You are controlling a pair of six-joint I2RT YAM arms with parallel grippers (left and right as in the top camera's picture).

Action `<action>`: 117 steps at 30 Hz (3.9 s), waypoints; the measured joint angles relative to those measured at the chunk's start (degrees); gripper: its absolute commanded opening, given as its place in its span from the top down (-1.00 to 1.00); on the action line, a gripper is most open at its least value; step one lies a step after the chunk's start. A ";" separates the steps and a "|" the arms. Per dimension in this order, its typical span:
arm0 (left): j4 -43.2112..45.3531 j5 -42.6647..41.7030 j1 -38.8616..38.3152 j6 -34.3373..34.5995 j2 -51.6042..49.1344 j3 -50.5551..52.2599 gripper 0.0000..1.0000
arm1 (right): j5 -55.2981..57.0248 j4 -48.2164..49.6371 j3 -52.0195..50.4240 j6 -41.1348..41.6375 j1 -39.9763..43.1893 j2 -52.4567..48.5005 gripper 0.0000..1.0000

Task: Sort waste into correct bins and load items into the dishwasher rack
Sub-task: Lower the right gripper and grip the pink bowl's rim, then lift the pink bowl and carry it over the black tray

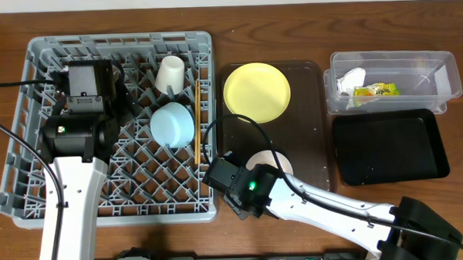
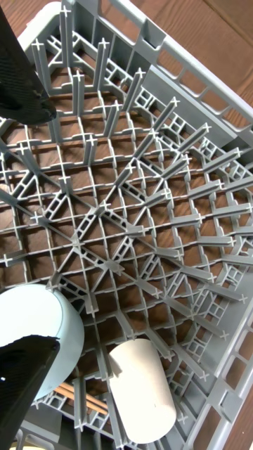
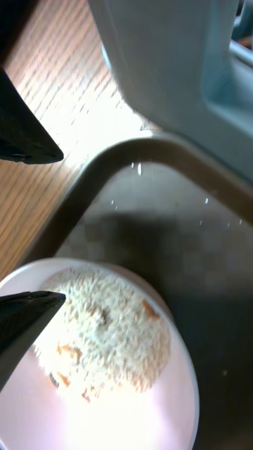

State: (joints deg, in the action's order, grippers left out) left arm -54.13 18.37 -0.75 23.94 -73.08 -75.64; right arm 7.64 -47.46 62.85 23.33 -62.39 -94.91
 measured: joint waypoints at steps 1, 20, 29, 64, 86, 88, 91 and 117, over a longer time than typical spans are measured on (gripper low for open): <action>-0.02 0.00 0.00 0.00 0.00 0.00 -0.93 | 0.37 0.04 0.00 -0.15 0.00 0.00 -0.06; 0.00 0.00 0.00 0.00 0.00 0.00 -0.93 | 1.49 2.34 -4.02 -0.83 0.00 0.02 0.31; 0.00 0.00 0.00 0.00 -0.02 0.00 -0.93 | 1.46 2.27 -4.07 -0.87 0.00 0.02 0.38; 0.00 0.00 0.00 0.00 0.00 0.00 -0.93 | 1.46 0.26 -4.11 -0.79 0.00 0.02 0.59; -0.02 0.00 0.00 0.00 0.00 0.00 -0.93 | 1.86 -4.59 -2.45 -0.33 3.54 0.02 0.98; 0.00 0.00 0.00 0.00 0.00 0.00 -0.93 | 1.86 -6.16 -1.20 -0.33 4.90 0.07 0.99; -0.02 0.00 0.00 0.00 0.00 0.00 -0.93 | 1.99 -8.39 0.85 -0.33 6.86 0.26 0.98; 0.00 0.00 0.00 0.00 0.00 0.00 -0.93 | 2.25 -16.52 9.53 -0.04 18.82 12.94 0.97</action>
State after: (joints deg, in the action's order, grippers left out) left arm -54.13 18.37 -0.75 23.94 -73.08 -75.64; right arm 9.89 -63.99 72.38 23.29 -43.57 -81.97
